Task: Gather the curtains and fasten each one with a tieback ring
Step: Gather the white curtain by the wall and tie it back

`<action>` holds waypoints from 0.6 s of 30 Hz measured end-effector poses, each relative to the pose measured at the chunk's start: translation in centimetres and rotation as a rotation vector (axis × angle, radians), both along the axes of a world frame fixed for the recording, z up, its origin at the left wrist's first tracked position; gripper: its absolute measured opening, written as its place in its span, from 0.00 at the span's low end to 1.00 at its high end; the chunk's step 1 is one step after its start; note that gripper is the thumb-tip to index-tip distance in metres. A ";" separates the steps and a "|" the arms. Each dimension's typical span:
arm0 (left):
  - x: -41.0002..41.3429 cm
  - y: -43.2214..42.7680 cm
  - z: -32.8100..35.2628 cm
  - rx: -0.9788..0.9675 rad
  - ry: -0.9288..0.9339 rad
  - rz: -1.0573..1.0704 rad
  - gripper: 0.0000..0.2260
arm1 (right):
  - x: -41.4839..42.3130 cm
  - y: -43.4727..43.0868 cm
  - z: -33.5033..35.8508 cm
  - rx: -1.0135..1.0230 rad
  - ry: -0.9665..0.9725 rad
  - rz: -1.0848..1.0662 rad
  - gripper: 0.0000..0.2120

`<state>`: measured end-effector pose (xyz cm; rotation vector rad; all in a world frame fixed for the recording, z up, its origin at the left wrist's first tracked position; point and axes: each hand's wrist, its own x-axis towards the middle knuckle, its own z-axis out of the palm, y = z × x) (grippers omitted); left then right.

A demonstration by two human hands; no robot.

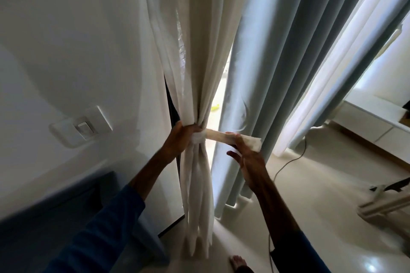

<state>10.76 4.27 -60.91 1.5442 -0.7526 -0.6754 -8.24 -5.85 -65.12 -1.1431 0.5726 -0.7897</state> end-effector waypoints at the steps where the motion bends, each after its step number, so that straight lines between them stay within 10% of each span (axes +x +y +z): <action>1: 0.1 -0.1 0.0 0.003 -0.019 0.015 0.18 | -0.3 0.3 -0.3 -0.053 0.038 -0.068 0.09; 4: 0.7 -0.5 -0.5 0.108 -0.156 0.114 0.04 | -1.0 1.4 -1.5 -0.243 0.140 -0.179 0.06; 8: 1.6 -0.9 -0.6 0.410 -0.543 0.228 0.20 | -0.8 3.8 -2.0 -0.264 0.233 -0.017 0.04; 18: 1.1 1.2 0.4 0.237 0.071 -0.065 0.15 | 4.4 4.1 4.5 -0.444 0.065 0.147 0.04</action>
